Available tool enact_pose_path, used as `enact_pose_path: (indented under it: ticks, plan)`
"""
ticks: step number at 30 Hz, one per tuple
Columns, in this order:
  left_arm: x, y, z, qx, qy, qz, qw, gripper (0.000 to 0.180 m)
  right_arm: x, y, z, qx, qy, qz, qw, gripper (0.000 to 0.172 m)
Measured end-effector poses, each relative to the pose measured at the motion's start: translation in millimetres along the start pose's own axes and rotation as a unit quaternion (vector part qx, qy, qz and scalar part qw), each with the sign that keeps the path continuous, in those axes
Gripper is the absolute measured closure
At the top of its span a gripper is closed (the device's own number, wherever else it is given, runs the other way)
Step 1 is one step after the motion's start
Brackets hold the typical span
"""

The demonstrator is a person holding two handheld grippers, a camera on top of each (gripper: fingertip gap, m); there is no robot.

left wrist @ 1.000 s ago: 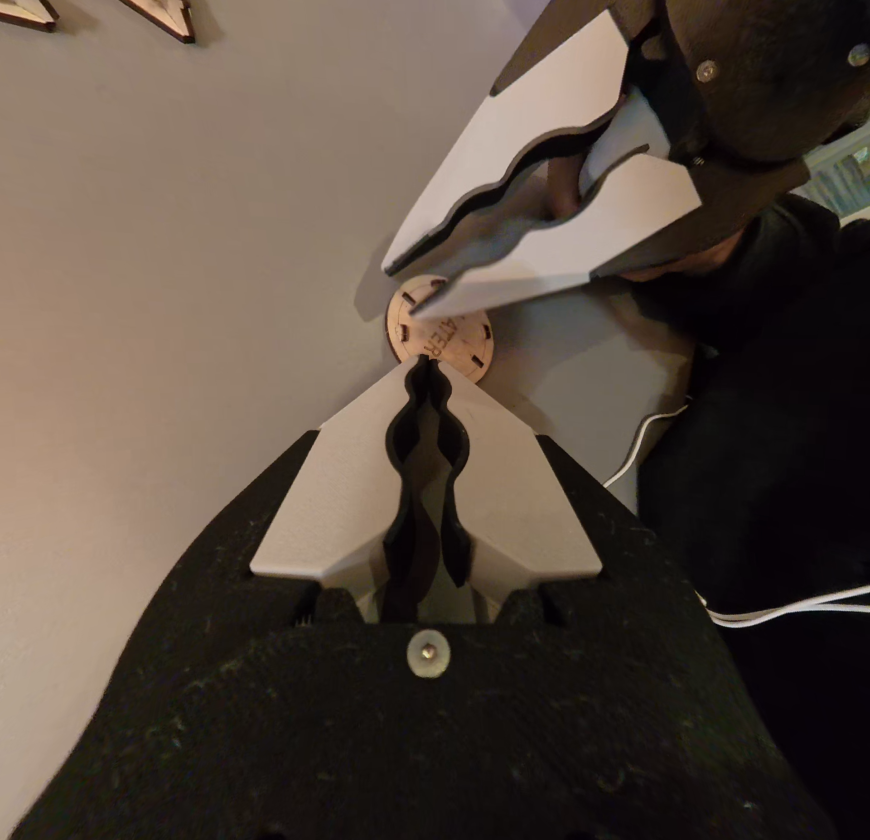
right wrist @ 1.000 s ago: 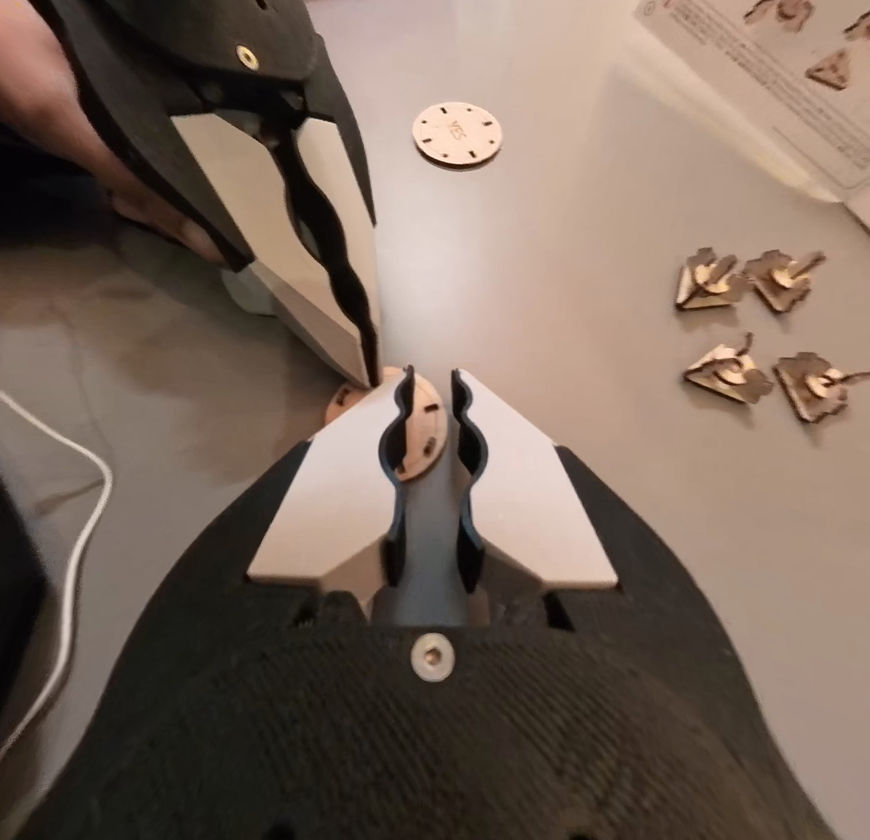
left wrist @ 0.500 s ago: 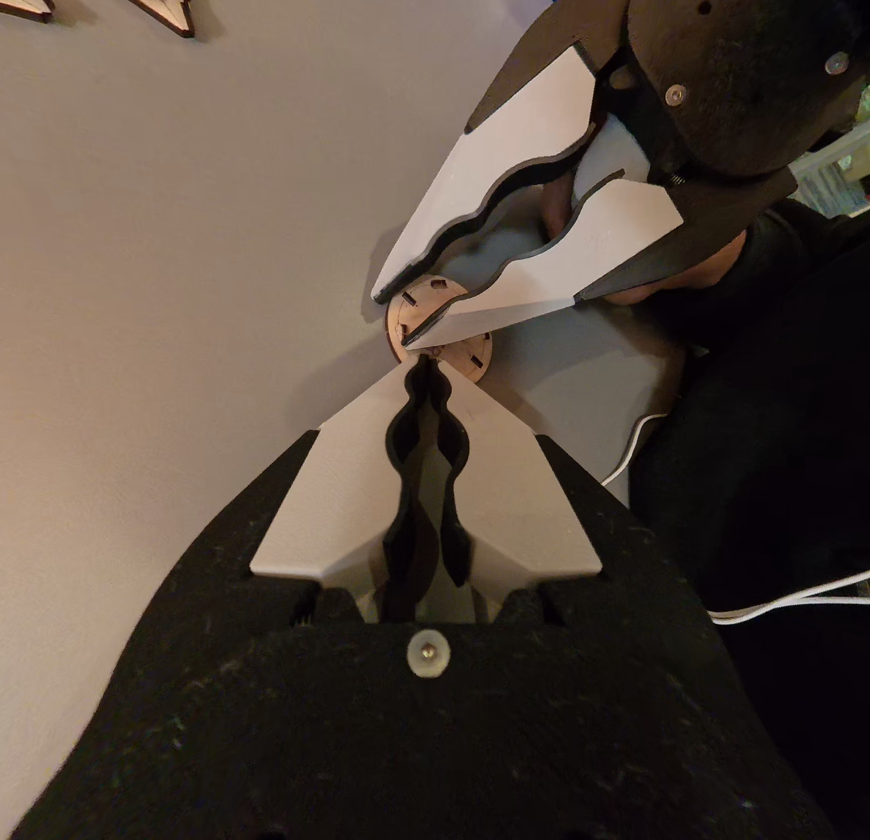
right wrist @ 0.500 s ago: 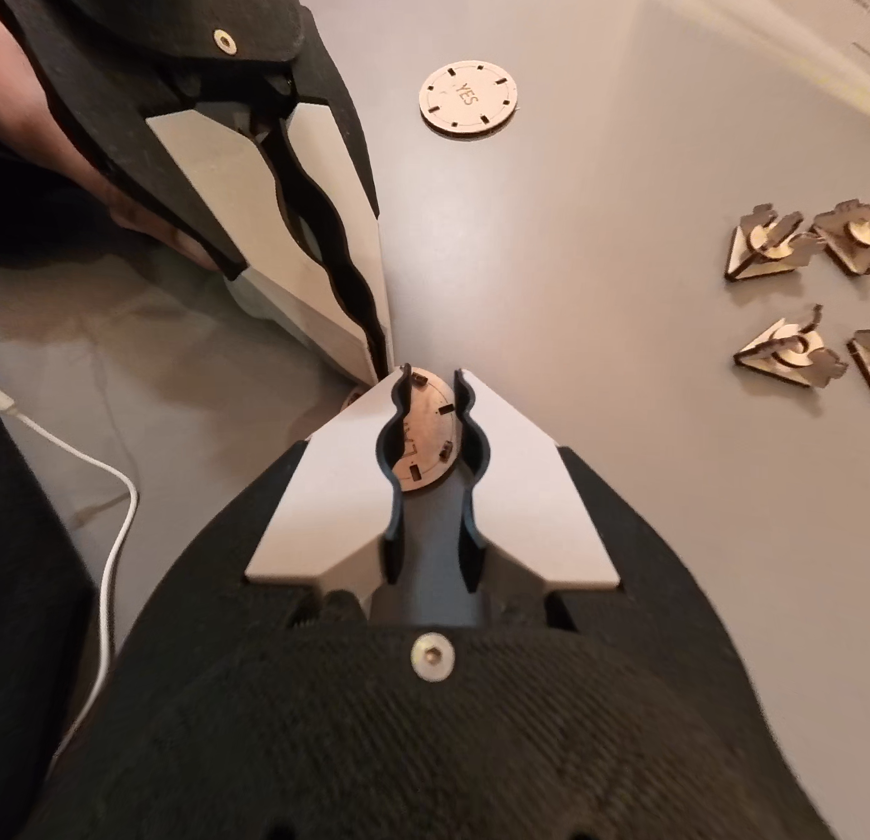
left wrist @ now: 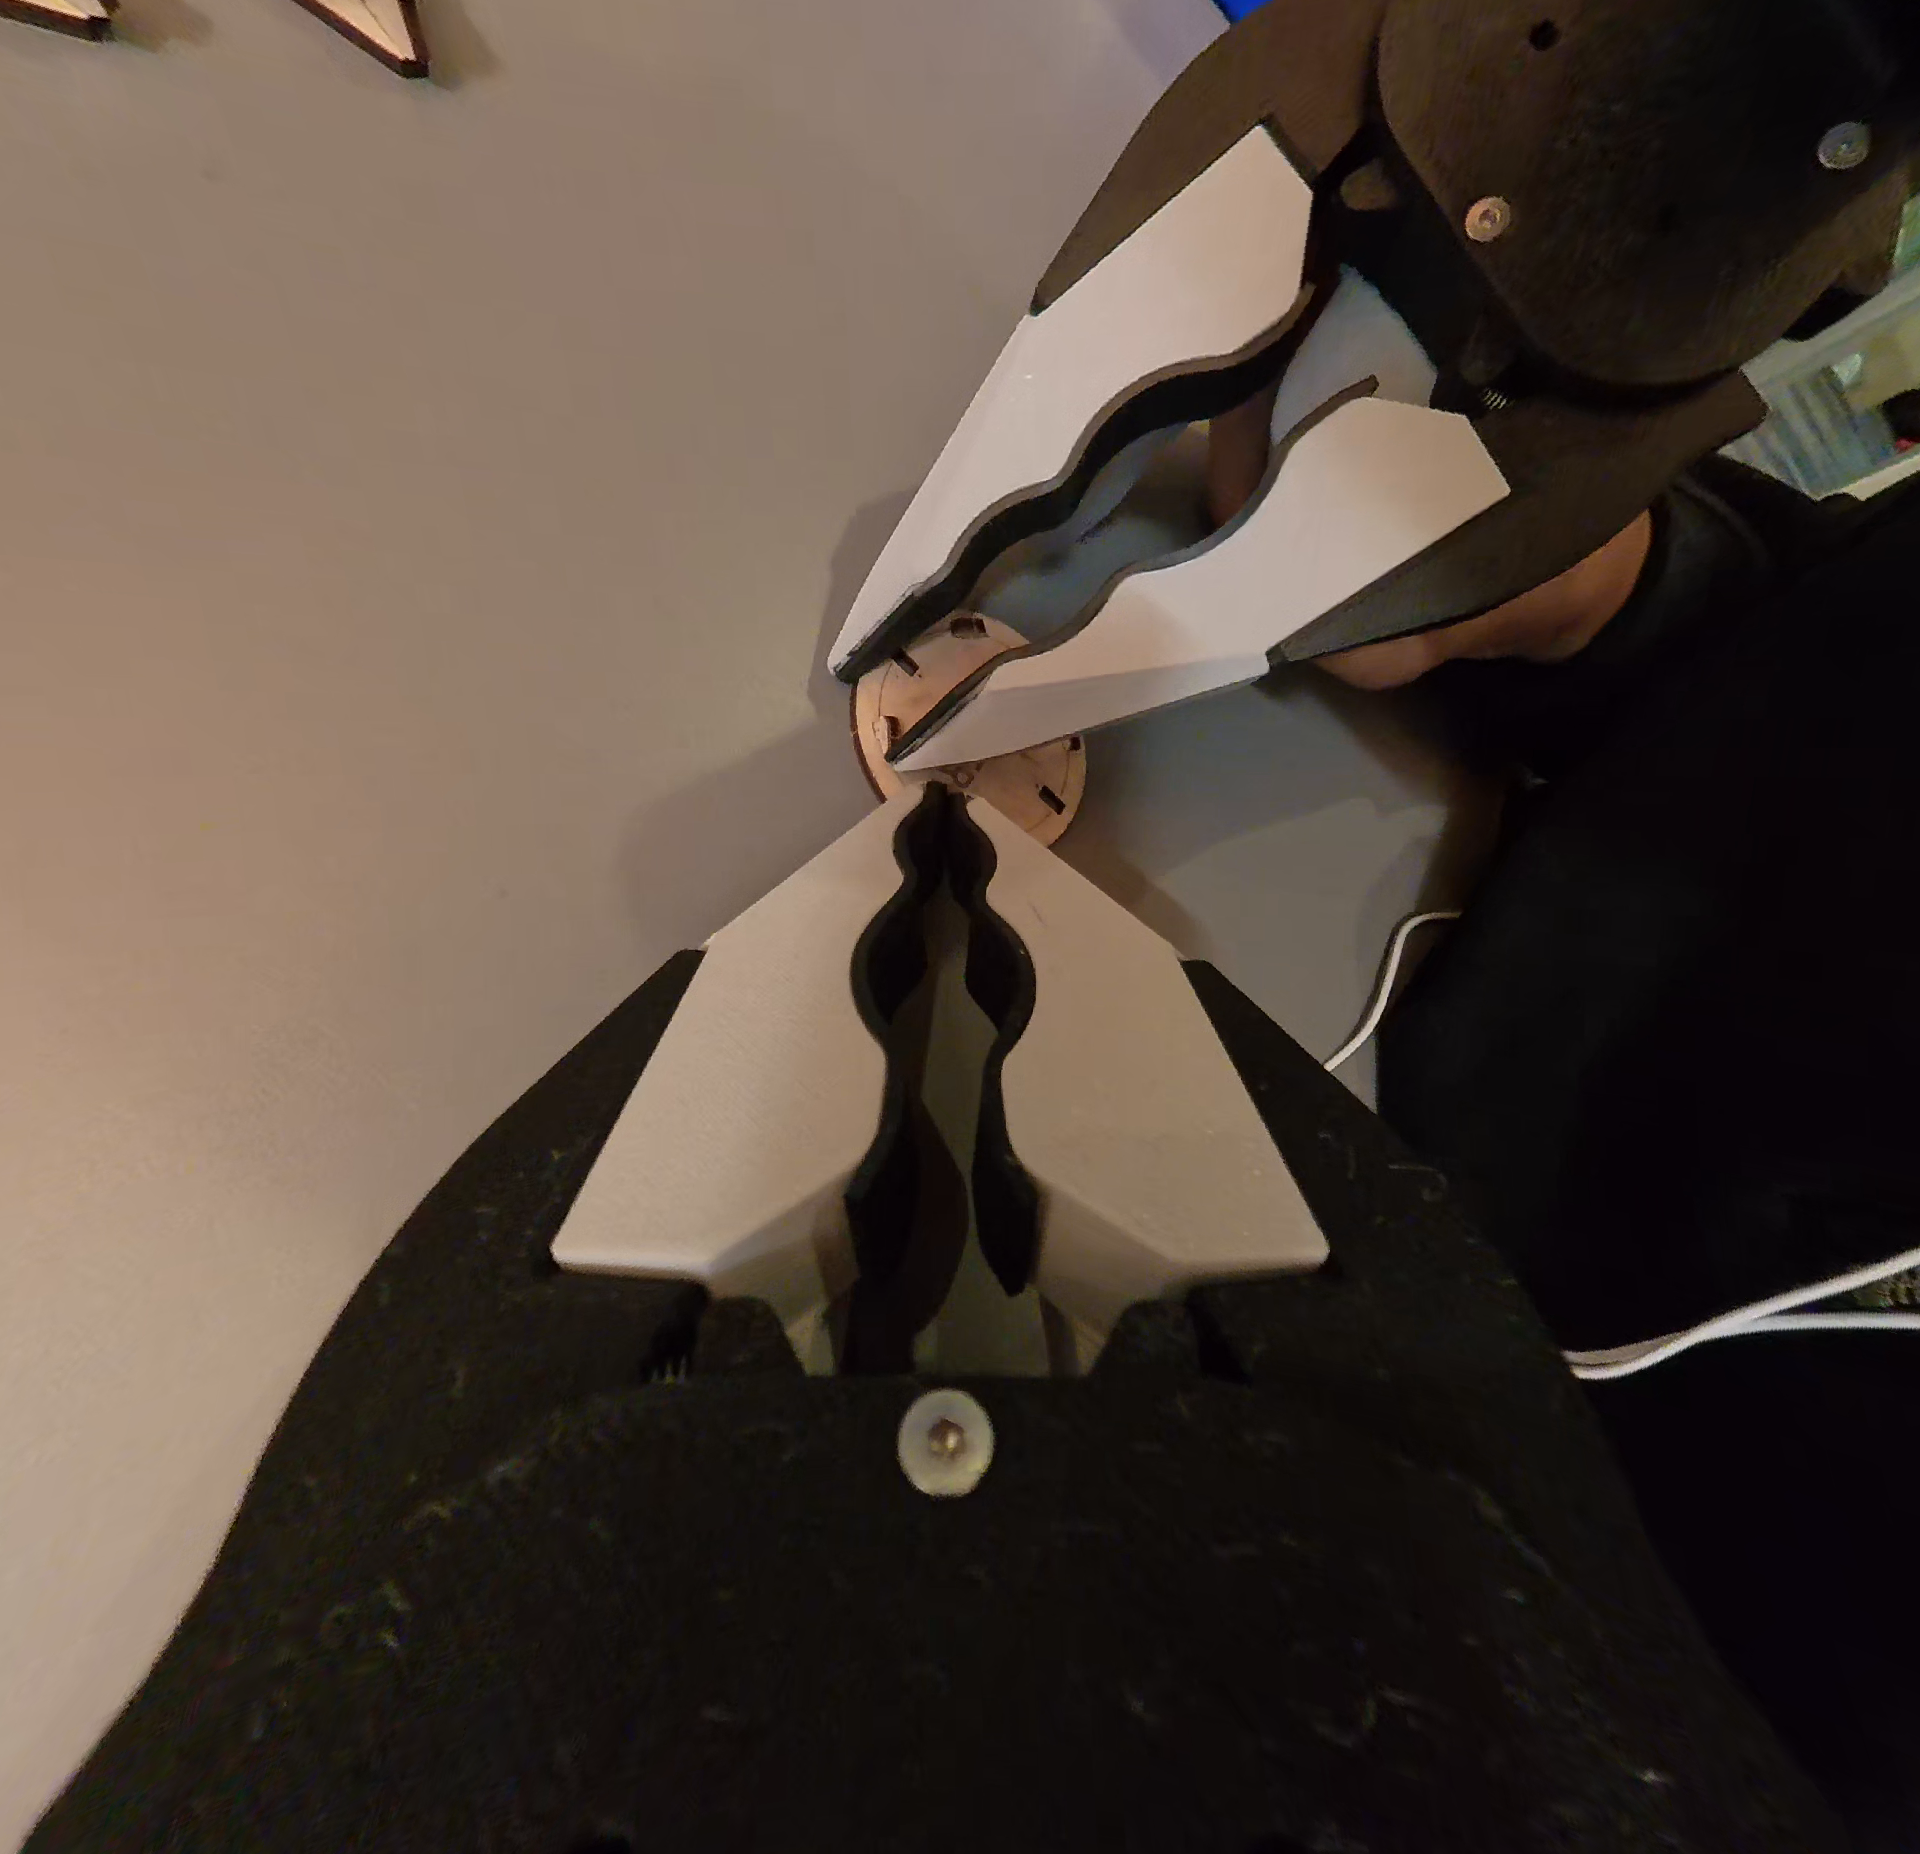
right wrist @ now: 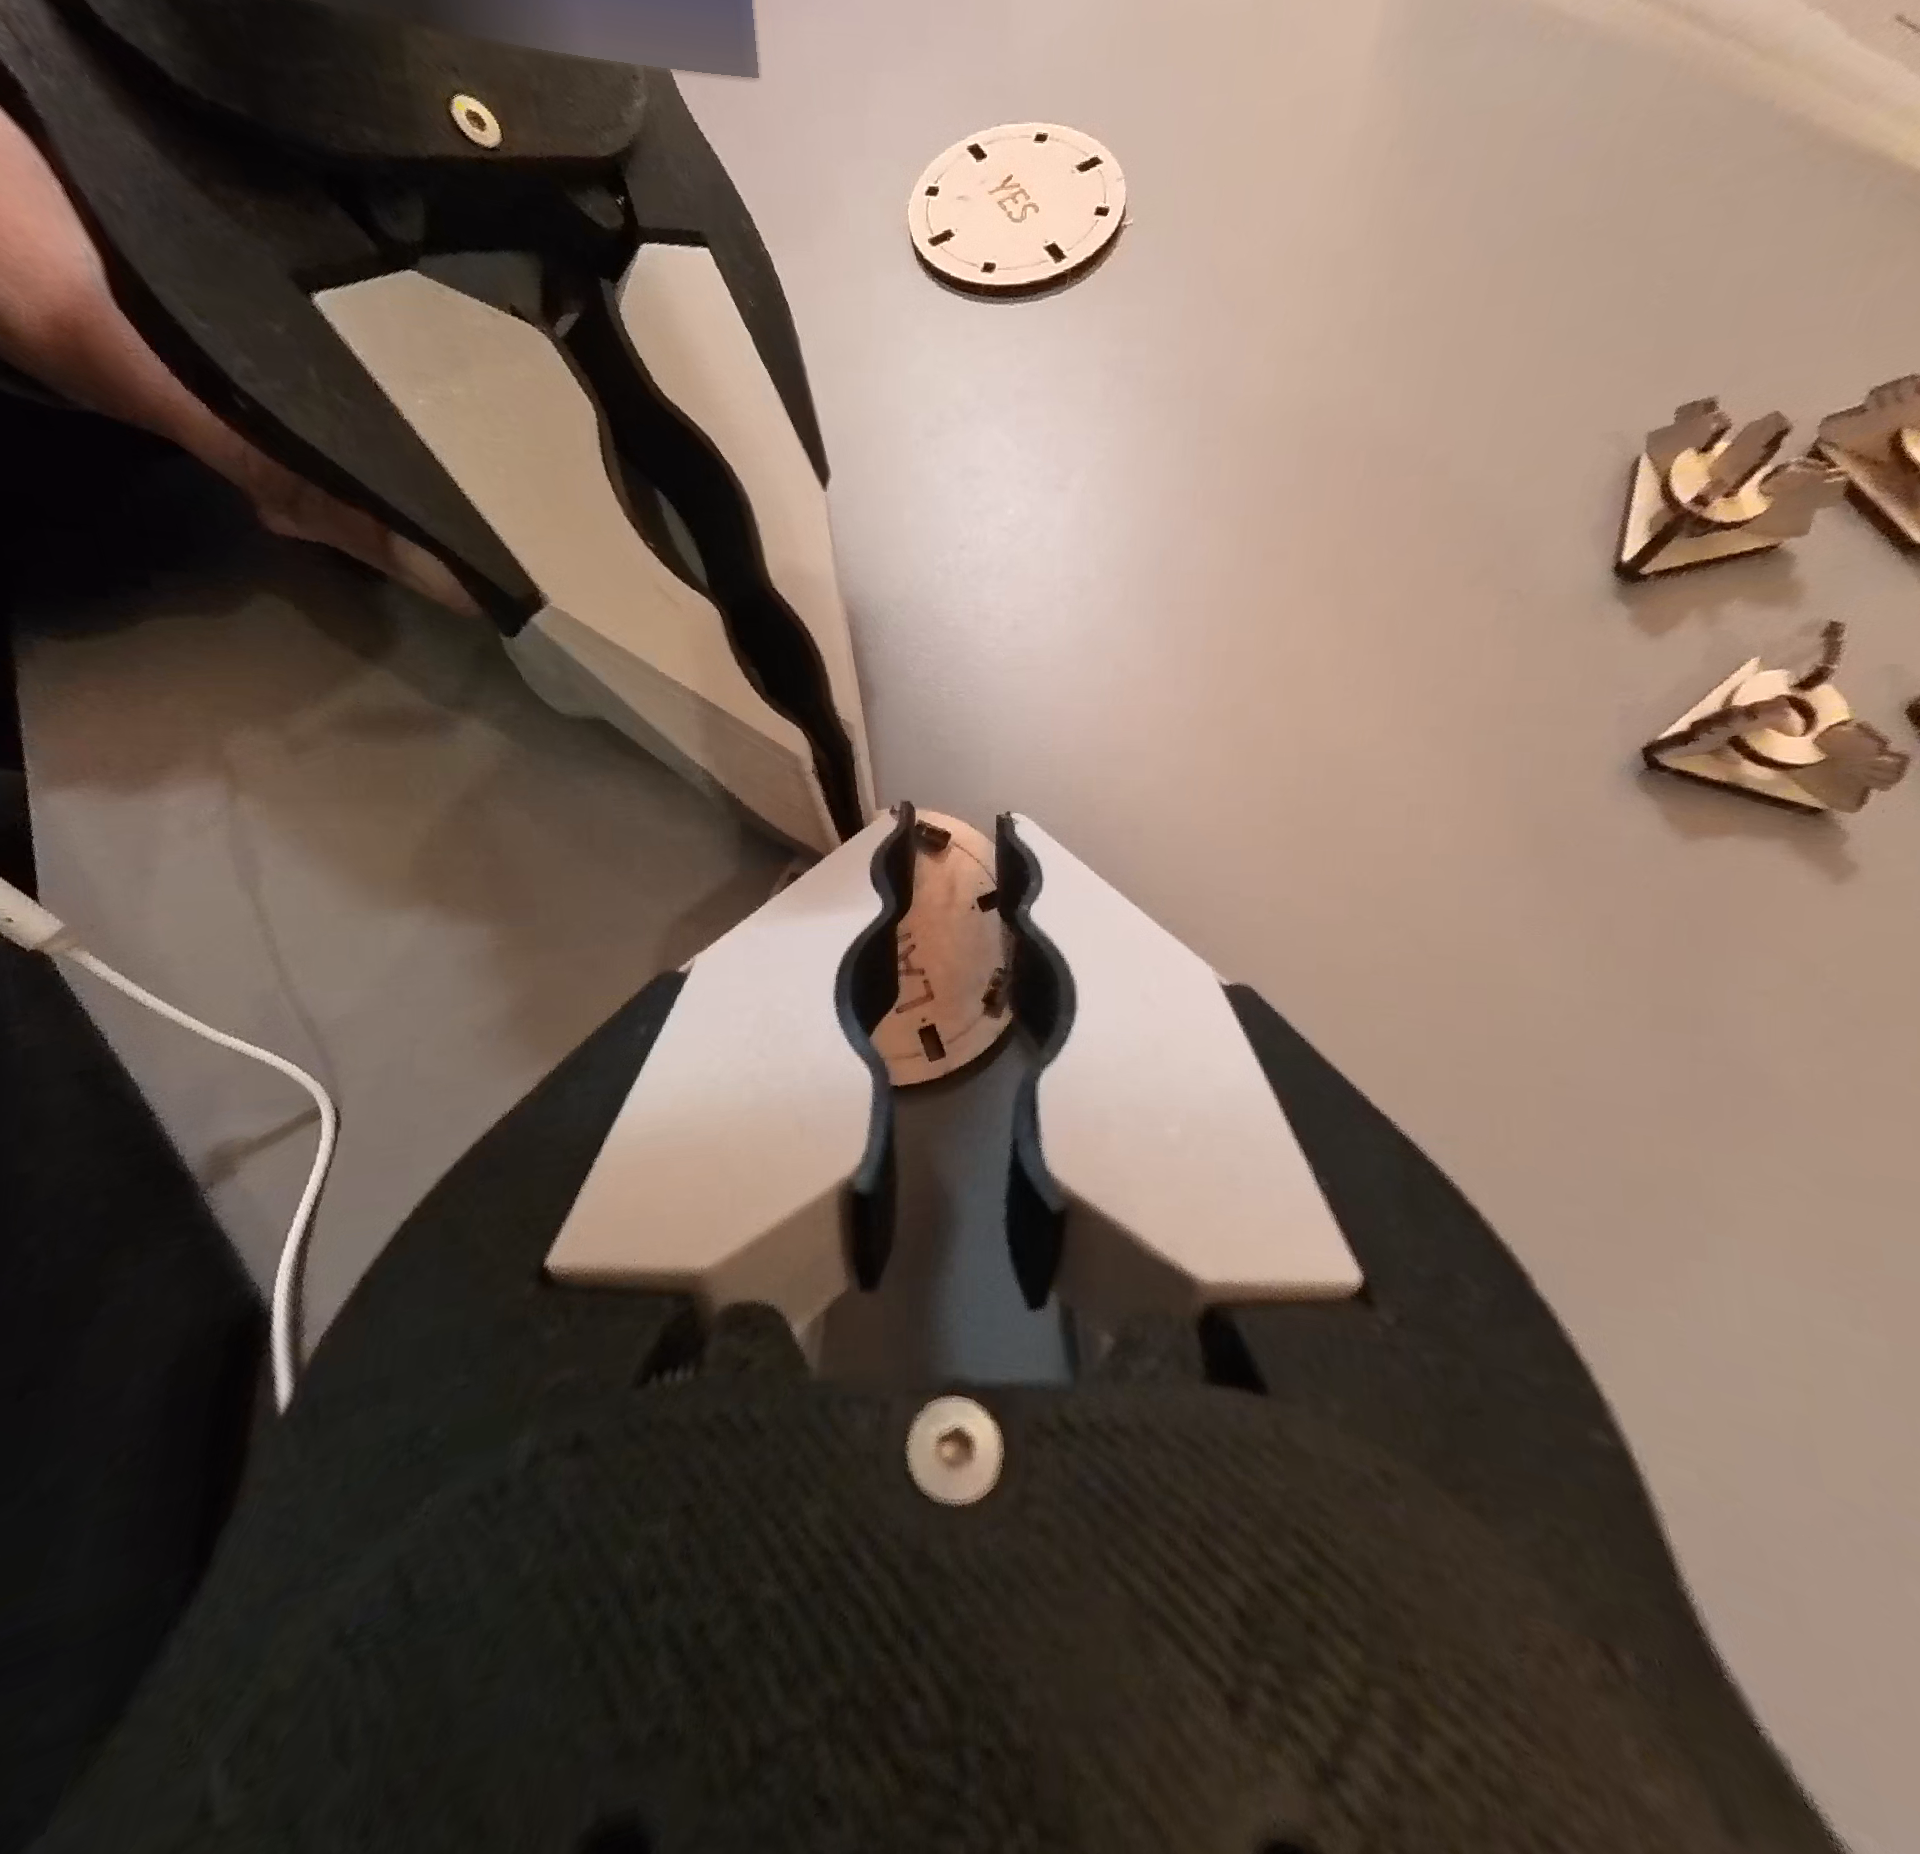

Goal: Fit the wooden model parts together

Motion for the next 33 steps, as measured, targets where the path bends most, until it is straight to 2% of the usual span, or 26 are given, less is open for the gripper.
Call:
enact_pose_path:
  ticks: [3, 7, 11, 12, 17, 21, 30, 33]
  plan:
    - [0, 0, 0, 0.0, 0.0, 0.0, 1.0, 0.179, -1, 0, 1, -0.003, 0.019, 0.019, 1.0, 0.153]
    - [0, -1, 0, 0.0, -0.002, -0.002, 1.0, 0.179, -8, -1, 4, -0.01, 0.079, 0.037, 0.996, 0.133]
    - [0, -2, -1, -0.002, -0.003, 0.0, 1.0, 0.179, -6, 1, 7, -0.003, 0.116, 0.026, 0.993, 0.132]
    - [0, -2, -1, -0.002, -0.004, 0.0, 1.0, 0.179, -5, 2, 9, -0.003, 0.115, 0.014, 0.993, 0.135]
    - [0, -3, -1, -0.006, -0.013, 0.0, 1.0, 0.179, 2, 7, 26, -0.045, 0.091, -0.076, 0.992, 0.128]
    - [0, -4, 0, -0.008, -0.009, 0.006, 1.0, 0.179, 8, 20, 27, -0.029, 0.09, -0.105, 0.99, 0.121]
    - [-16, 2, -3, 0.015, 0.066, 0.007, 0.998, 0.179, 8, 19, 24, -0.021, 0.058, -0.083, 0.995, 0.131]
    - [-17, -2, 1, 0.001, 0.076, 0.007, 0.997, 0.179, 4, 17, 22, -0.018, 0.052, -0.069, 0.996, 0.133]
Point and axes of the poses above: each gripper's, where its closed fingertips meet, z back along the fingers, y out of its underside, x = y × z across the jaws, the point moved 3 cm from there along z, back along the fingers, and after that the axes turned 2 degrees about -z, right-handed, at the moved point
